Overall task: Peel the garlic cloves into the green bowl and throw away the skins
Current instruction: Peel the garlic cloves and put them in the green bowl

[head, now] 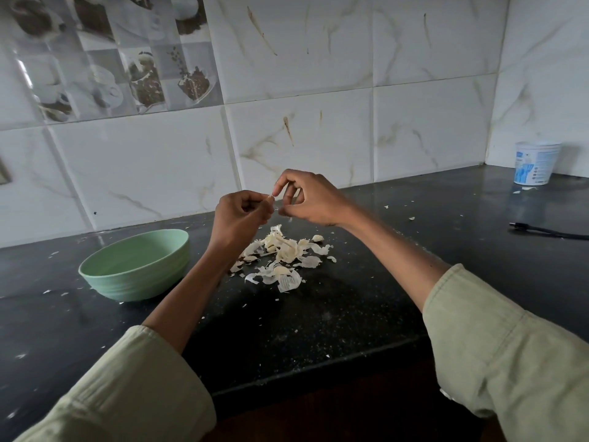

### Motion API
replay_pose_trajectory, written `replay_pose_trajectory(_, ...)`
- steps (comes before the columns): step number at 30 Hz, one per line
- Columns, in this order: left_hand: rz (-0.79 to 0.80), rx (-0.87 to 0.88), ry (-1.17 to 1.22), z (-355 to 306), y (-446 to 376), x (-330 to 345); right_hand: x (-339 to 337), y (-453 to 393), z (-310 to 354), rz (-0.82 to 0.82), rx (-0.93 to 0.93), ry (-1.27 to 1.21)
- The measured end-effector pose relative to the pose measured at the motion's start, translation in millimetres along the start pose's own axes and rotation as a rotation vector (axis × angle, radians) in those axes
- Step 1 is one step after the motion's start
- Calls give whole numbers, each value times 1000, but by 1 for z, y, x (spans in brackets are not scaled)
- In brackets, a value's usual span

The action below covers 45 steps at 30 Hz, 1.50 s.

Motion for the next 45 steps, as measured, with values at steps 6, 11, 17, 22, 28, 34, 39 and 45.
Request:
replay_pose_trajectory(6,12,-22,8,-1,3,0,7,-1,5,33,-12,-77)
replay_pose_trajectory(11,1,-16,29,1,3,-4,3,1,4,36,38,-167)
replay_pose_trajectory(17,2,-45,95,-1,3,-6,-2,2,2,-7,-4,-220)
replay_pose_trajectory(22,16,-65,53,-2,1,-7,-3,2,6,-22,-76,-156)
replay_pose_trajectory(28,18,3,-90,-9,4,-4,-1,3,11,-23,-138,10)
replay_pose_trajectory(34,20,56,-152,-14,4,-5,-2,5,16,-70,-145,76)
replay_pose_trajectory(39,13,77,-188,-18,6,-3,-2,6,20,-66,-152,110)
replay_pose_trajectory(45,-19,108,-229,-20,6,-2,4,7,22,-56,-128,200)
Point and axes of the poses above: each hand's wrist, its own y-axis away from the middle knuckle, its own x-axis out of the palm, z = x × y, the point moved 5 cm from there along -y, towards the middle knuckle, and after that the axes turned 8 degrees about z, right-handed, at the moved point
